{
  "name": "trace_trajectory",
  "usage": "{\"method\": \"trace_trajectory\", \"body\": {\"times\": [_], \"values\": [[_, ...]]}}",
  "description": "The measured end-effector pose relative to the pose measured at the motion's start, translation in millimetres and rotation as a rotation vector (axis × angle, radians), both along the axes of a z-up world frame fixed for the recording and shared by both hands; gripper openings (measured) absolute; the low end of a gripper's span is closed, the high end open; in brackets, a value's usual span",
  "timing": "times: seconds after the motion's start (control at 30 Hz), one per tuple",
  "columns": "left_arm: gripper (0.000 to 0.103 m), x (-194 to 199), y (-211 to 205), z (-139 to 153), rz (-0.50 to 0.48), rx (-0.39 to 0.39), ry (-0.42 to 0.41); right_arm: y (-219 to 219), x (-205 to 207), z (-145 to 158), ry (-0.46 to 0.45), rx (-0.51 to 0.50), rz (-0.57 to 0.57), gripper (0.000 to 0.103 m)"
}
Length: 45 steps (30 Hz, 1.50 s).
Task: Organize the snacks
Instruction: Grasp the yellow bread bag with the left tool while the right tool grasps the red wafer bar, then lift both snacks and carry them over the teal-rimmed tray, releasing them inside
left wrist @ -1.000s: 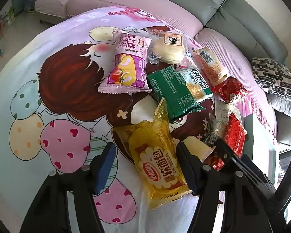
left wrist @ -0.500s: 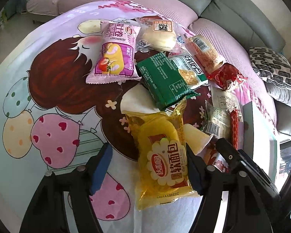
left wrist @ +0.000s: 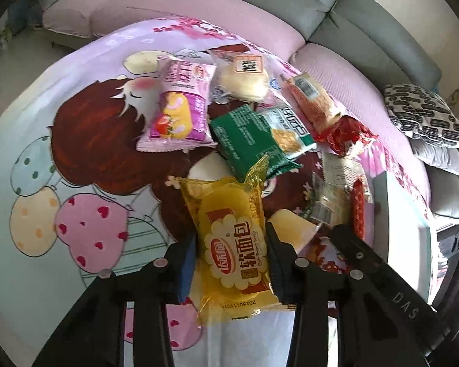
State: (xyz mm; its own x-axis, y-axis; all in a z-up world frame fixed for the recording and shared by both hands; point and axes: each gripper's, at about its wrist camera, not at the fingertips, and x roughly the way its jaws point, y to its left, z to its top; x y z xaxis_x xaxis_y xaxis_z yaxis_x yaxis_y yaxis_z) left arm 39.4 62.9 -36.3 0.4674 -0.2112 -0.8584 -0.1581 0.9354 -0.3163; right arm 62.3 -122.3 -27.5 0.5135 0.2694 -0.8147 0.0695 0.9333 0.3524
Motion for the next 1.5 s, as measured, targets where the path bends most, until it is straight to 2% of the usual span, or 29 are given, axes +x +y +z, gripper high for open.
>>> {"method": "trace_trajectory", "body": {"times": [0.17,0.37,0.47,0.57,0.7,0.87,0.93,1.37,1.5], "values": [[0.042,0.6,1.2,-2.5,-0.009,0.004,0.009,-7.2,2.4,0.0,-0.016,0.005,-0.044,0.072],[0.042,3.9,-1.1,-6.7,-0.010,0.006,0.019,-8.2,1.5,-3.8,0.009,-0.074,-0.089,0.058],[0.042,4.0,-2.6,-7.7,-0.012,0.010,0.022,-1.5,6.2,-6.3,0.014,-0.116,-0.088,0.057],[0.042,4.7,-3.6,-8.6,-0.012,0.010,0.023,-3.9,3.4,-5.8,0.014,-0.121,-0.083,0.055],[0.042,4.8,-4.0,-8.2,-0.016,0.013,0.019,-6.5,0.3,-3.0,0.000,-0.115,-0.093,0.044],[0.042,4.7,-2.8,-6.2,-0.019,0.002,0.004,-6.7,-4.7,3.2,-0.018,-0.120,-0.093,0.042],[0.041,4.0,-1.4,-3.8,-0.018,-0.005,-0.009,-6.7,-5.1,6.2,-0.033,-0.122,-0.091,0.039],[0.038,1.1,0.4,1.8,-0.020,-0.002,-0.029,-10.6,-14.8,28.9,-0.093,-0.126,-0.098,0.038],[0.038,-2.5,3.6,11.9,-0.009,0.005,-0.081,-13.9,-18.8,34.5,-0.108,-0.122,-0.103,0.038]]}}
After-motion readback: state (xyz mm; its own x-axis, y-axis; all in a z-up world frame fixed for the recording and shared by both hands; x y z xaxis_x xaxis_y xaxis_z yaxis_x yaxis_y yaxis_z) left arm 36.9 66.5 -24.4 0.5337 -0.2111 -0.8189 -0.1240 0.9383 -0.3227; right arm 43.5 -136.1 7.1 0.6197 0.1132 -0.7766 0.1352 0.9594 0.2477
